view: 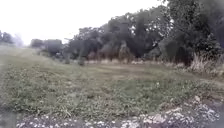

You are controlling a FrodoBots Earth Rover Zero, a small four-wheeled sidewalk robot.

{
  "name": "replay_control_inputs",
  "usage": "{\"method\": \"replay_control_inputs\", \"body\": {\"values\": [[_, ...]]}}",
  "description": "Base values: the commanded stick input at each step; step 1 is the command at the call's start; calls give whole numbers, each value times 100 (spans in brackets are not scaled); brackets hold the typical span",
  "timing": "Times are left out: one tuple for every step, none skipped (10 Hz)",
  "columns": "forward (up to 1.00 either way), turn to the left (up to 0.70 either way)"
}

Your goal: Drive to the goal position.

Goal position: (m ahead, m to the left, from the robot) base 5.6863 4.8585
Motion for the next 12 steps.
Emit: {"method": "replay_control_inputs", "body": {"values": [[0,0],[15,0],[31,0],[70,1],[70,1],[70,2],[70,2],[70,0],[70,1],[70,2],[70,2],[70,2]]}}
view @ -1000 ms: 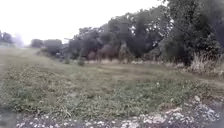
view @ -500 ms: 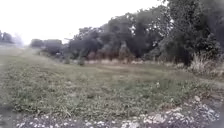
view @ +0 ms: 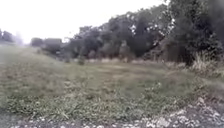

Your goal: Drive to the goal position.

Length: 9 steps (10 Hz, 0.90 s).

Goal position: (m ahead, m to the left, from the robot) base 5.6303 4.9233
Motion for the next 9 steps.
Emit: {"method": "replay_control_inputs", "body": {"values": [[70,2],[70,2],[70,2],[70,2],[70,3],[70,6],[70,9],[70,10],[70,11]]}}
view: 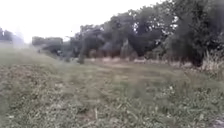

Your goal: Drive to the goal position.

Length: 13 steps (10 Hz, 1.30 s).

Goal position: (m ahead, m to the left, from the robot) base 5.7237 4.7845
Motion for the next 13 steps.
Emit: {"method": "replay_control_inputs", "body": {"values": [[70,12],[70,12],[70,12],[70,12],[70,12],[70,13],[70,14],[70,16],[70,17],[70,19],[70,21],[70,23],[70,23]]}}
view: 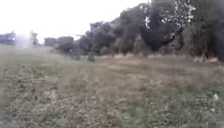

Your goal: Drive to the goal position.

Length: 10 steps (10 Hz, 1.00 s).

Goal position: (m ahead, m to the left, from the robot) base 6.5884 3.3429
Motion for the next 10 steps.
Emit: {"method": "replay_control_inputs", "body": {"values": [[70,23],[70,22],[70,14],[70,6],[70,2],[70,3],[70,7],[70,10],[70,8],[70,3]]}}
